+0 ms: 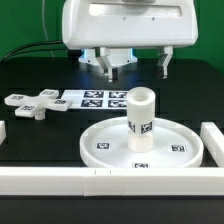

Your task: Assemble round table

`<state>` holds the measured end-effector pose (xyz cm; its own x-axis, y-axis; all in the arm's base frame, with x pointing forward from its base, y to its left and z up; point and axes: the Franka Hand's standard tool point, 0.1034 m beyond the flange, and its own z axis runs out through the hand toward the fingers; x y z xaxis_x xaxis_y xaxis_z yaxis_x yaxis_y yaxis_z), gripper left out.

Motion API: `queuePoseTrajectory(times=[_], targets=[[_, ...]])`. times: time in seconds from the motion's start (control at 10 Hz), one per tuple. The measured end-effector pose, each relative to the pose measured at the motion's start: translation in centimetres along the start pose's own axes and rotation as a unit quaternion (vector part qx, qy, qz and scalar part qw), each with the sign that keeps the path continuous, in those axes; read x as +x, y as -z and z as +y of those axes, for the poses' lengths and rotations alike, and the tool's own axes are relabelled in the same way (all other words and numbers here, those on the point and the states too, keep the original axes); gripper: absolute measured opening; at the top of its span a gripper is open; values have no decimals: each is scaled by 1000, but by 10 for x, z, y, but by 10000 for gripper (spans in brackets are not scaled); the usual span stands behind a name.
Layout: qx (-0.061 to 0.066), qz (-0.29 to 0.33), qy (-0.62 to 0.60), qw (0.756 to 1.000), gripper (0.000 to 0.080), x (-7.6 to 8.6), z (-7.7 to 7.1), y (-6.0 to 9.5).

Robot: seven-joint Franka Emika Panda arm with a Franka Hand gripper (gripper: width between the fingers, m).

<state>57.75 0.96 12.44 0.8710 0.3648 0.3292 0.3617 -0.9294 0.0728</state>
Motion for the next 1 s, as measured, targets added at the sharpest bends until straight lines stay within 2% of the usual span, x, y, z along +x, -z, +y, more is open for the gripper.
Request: queuePoseTrajectory(times=[0.1,0.2,0.3,0.4,0.7,0.8,1.0], targets=[[12,-19,-4,1000,649,0,-1,-5],[40,-63,1,997,649,0,-7,-9],[61,-100,3,993,649,5,-6,-11],[63,-121,-5,991,649,9,-10,-10],[90,-208,-1,974,649,4,-23,-9],[94,-240,11,966,649,4,-20,-11],[112,-298,13,948,649,7,-22,-16]])
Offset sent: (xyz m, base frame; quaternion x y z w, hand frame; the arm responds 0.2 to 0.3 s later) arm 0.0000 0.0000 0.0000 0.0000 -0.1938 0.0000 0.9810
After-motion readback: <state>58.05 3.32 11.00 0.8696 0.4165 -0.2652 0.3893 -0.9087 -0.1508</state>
